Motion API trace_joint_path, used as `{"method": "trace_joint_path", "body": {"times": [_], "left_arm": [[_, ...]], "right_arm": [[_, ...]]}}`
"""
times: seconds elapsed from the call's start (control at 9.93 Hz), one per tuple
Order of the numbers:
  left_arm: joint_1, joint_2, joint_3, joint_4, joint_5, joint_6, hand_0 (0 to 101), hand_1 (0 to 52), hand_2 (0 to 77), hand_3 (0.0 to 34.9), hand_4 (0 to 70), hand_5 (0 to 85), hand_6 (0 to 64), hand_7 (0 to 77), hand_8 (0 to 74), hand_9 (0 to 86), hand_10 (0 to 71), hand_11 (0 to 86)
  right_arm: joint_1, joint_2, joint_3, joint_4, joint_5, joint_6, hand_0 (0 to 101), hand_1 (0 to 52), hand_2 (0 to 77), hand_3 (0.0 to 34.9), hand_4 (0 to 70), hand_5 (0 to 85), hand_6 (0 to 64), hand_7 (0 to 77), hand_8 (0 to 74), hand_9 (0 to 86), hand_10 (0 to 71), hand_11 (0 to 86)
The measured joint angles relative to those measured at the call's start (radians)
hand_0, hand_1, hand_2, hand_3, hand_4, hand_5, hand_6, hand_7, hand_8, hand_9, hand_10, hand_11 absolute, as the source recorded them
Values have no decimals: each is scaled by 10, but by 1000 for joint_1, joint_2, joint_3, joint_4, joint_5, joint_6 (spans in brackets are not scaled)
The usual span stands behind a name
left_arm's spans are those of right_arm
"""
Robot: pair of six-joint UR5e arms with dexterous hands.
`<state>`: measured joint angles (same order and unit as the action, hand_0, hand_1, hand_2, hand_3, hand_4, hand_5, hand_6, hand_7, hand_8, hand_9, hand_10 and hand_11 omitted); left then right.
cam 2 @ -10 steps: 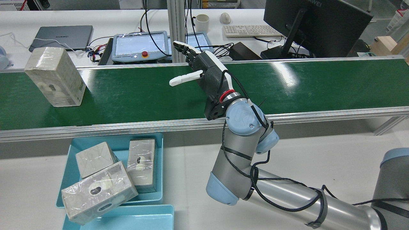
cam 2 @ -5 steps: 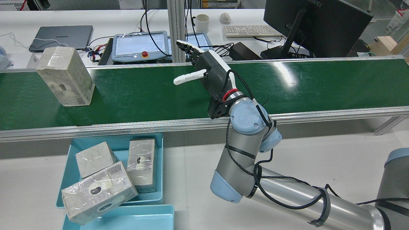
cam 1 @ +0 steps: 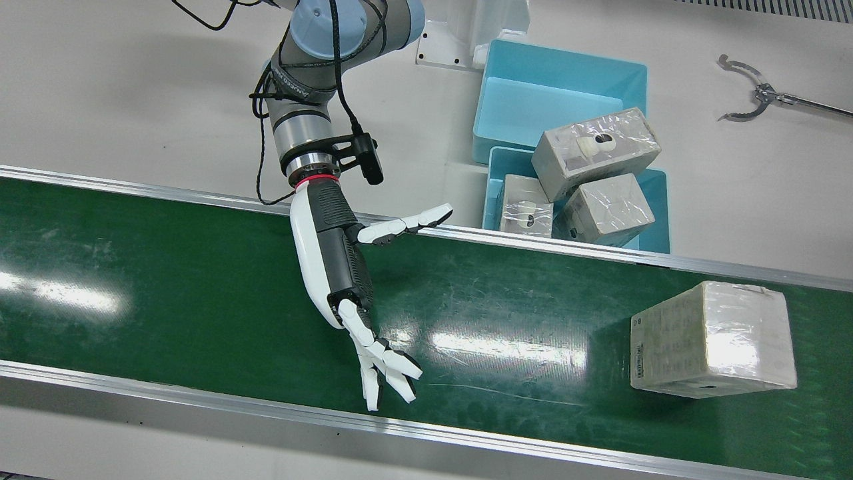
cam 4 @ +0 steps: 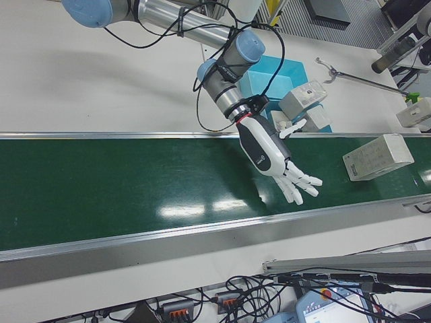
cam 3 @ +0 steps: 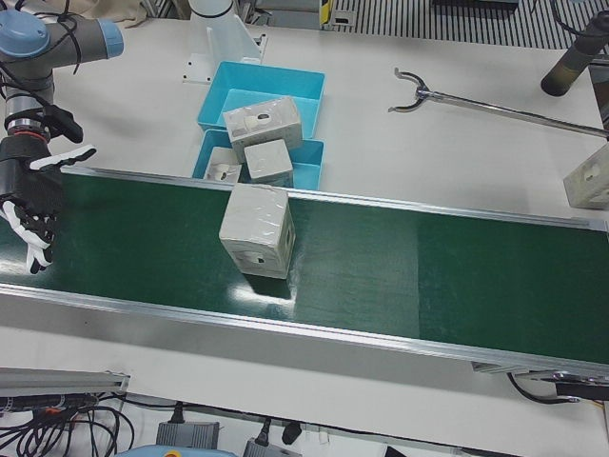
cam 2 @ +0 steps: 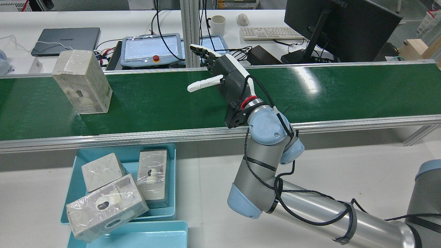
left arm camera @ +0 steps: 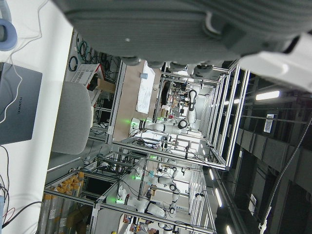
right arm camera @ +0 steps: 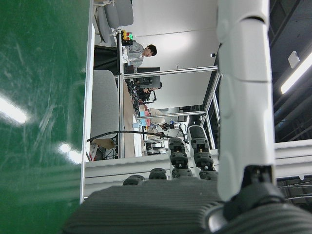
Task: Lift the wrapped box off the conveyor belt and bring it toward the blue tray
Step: 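Hold the right hand still as the wrapped white box approaches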
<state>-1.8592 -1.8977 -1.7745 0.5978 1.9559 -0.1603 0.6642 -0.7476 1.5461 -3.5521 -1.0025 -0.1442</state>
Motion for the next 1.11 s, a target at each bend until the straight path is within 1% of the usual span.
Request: {"method": "trace_joint_path", "body": {"times": [0.1,0.71,0.81,1.01,1.11], "left_arm": [[0,0,0,0,0,0,0,0,5,0,0,11,5,5,5,5,5,5],[0,0,0,0,0,0,0,0,11,0,0,11,5,5,5,5,5,5],[0,0,0,0,0,0,0,0,5,0,0,11,5,5,5,5,5,5],[0,0,0,0,0,0,0,0,11,0,0,11,5,5,5,5,5,5],[0,0,0,0,0,0,0,0,5,0,0,11,5,5,5,5,5,5]], "right_arm": [[0,0,0,0,0,0,500,158,11,0,136,158,38,55,0,16,0,16],[1,-4,1,1,3,0,499,153,11,0,136,158,38,60,0,16,0,16],[4,-6,2,1,2,1,499,153,11,0,125,153,38,55,0,16,0,16],[15,-14,7,0,-1,1,499,153,11,0,125,153,38,60,0,16,0,16],[19,-18,9,1,-1,1,499,153,11,0,120,147,38,49,0,16,0,16]]}}
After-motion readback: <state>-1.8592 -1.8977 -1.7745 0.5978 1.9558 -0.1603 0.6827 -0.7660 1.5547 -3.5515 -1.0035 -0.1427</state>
